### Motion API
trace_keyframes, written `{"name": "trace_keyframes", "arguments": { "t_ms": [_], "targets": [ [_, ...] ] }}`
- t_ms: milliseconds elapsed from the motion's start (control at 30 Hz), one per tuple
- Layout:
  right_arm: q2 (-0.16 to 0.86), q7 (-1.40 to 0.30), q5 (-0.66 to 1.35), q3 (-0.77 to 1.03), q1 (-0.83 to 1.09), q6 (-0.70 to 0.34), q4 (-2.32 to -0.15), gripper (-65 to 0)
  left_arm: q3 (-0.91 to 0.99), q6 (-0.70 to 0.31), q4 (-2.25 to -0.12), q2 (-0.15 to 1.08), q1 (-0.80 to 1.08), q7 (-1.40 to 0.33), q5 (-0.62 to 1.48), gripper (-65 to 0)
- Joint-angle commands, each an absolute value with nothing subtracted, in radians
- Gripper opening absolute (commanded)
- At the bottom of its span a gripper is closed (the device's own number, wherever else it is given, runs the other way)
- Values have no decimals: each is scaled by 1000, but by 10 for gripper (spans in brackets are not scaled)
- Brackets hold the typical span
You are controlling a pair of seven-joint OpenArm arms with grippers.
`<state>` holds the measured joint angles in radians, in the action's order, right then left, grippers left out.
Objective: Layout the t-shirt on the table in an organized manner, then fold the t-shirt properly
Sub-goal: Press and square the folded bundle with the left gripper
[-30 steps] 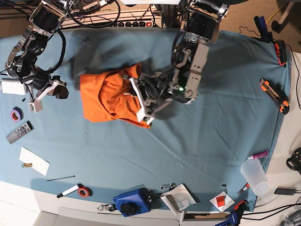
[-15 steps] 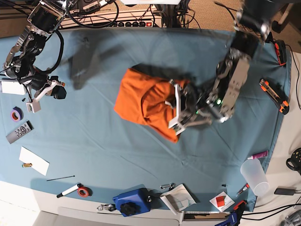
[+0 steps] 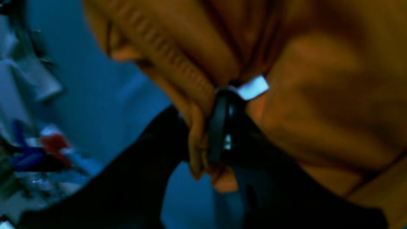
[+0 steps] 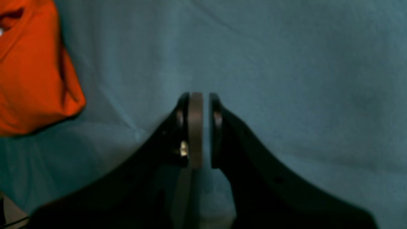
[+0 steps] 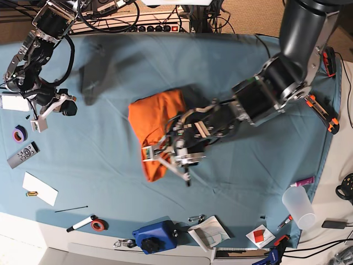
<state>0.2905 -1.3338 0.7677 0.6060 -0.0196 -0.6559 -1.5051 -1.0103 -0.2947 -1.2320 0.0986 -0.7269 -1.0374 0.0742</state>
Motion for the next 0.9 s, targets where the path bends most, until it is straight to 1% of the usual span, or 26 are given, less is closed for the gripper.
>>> {"name": "trace_keyframes", "arguments": {
  "t_ms": [0,100,233,333,367,400,433,467,533,600,633,667,767,867],
  "targets": [
    [310,-1316,785,610,-33,-663,-1520,-608,-1005,-276,-1230,75,-769,-1022,27,-650],
    [310,-1316,785,610,-33,-663,-1520,-608,-1005,-255,-1211,42,-770,-957,-48,-650],
    [310,-1316,785,610,-33,-662,-1520,-607,-1005,-255,-1211,40,-769,-907,-51,-650],
    [310,-1316,785,610,-33,-662,-1520,-608,-1005,-253,-1211,40,-765,-890,-49,-449],
    [310,-1316,785,610,-33,-663,-1520,-607,-1005,-232,-1211,39,-764,-889,-49,-398],
    [310,-1316,785,610,-33,-662,-1520,-608,-1005,-196,-1211,39,-764,-890,-49,-363],
    [310,-1316,785,610,-33,-662,-1520,-608,-1005,-149,-1211,40,-764,-890,-51,-345],
    [310,-1316,785,610,-33,-662,-1520,-607,-1005,-98,-1212,39,-765,-890,-65,-341],
    [310,-1316,785,610,-33,-662,-1520,-607,-1005,22,-1212,39,-765,-896,-121,-341],
    [310,-1316,785,610,-33,-662,-1520,-607,-1005,159,-1213,39,-766,-950,-193,-341],
    [310,-1316,785,610,-33,-662,-1520,-607,-1005,214,-1215,39,-768,-991,-236,-347],
    [310,-1316,785,610,-33,-662,-1520,-607,-1005,248,-1217,39,-772,-1037,-276,-373],
    [310,-1315,797,610,-34,-662,-1520,-608,-1005,301,-1217,39,-788,-1169,-366,-498],
    [310,-1316,841,610,-35,-662,-1520,-607,-1001,318,-1217,40,-798,-1252,-442,-650]
  ]
}}
